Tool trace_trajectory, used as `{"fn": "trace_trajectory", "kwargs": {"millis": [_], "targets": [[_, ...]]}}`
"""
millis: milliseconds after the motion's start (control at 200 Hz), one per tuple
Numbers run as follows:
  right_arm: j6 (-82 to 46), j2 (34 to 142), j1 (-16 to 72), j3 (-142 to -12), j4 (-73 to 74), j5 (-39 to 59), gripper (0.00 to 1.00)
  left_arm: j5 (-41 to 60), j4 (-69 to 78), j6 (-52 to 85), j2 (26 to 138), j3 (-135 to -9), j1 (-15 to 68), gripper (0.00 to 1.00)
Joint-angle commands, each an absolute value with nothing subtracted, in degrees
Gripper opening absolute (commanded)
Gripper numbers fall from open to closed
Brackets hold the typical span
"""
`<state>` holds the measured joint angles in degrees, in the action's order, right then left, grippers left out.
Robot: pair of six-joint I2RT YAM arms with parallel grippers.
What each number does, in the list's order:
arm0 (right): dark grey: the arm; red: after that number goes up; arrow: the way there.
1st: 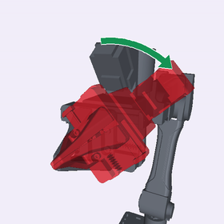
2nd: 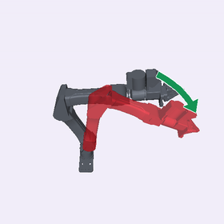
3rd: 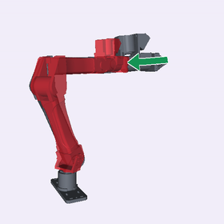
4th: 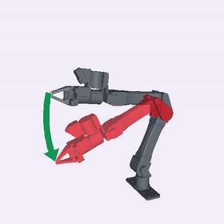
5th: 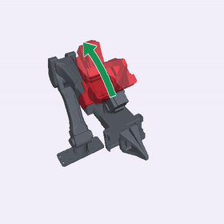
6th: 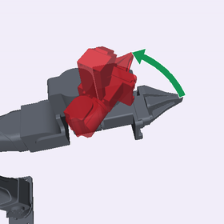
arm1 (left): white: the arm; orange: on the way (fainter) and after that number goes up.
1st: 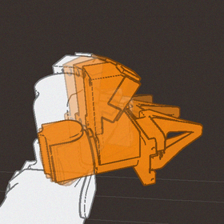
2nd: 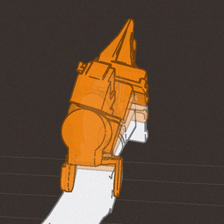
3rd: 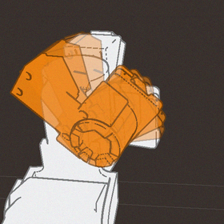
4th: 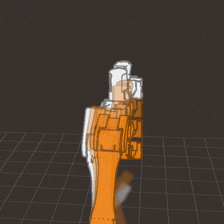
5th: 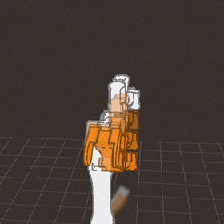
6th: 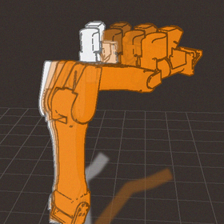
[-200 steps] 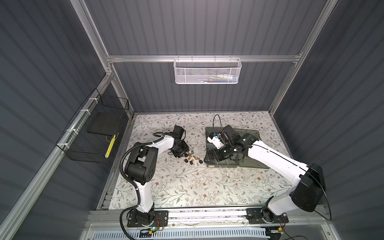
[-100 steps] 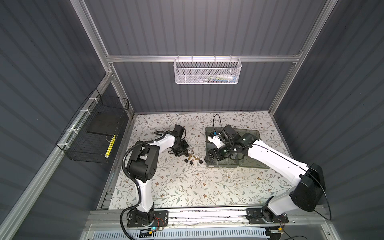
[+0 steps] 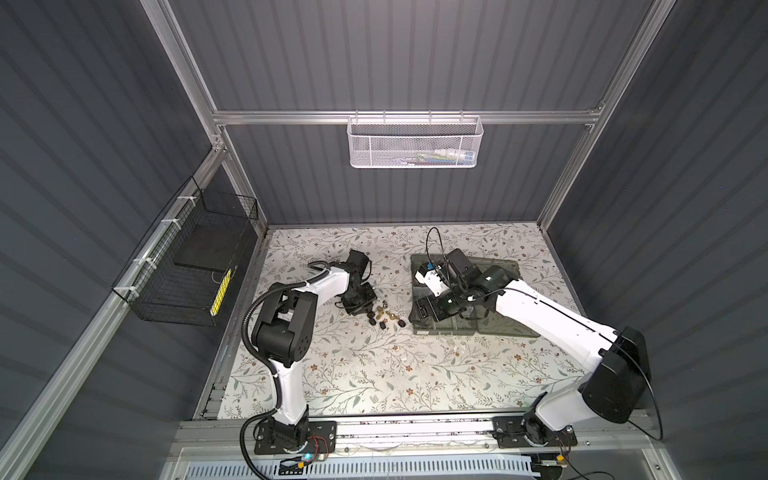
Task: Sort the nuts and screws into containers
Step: 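Close the left gripper on the black hex bolt and lift it, then carry the held black bolt over the box compartments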
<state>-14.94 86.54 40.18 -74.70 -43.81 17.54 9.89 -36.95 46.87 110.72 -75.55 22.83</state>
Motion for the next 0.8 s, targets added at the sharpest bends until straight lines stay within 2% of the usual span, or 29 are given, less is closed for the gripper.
{"fn": "trace_trajectory", "kwargs": {"millis": [0,365,796], "targets": [[-14.94,86.46,40.34,-75.37,-44.46,17.06,0.99,9.13,-40.12,45.46,107.22,-78.76,23.19,0.02],[-16.32,83.88,39.91,-73.85,-43.97,14.77,0.99,7.74,-43.06,45.61,107.52,-87.26,28.04,0.02],[-19.85,78.04,35.70,-69.09,-42.81,12.65,0.99,9.21,-44.95,45.77,116.57,-101.15,35.08,0.03]]}}
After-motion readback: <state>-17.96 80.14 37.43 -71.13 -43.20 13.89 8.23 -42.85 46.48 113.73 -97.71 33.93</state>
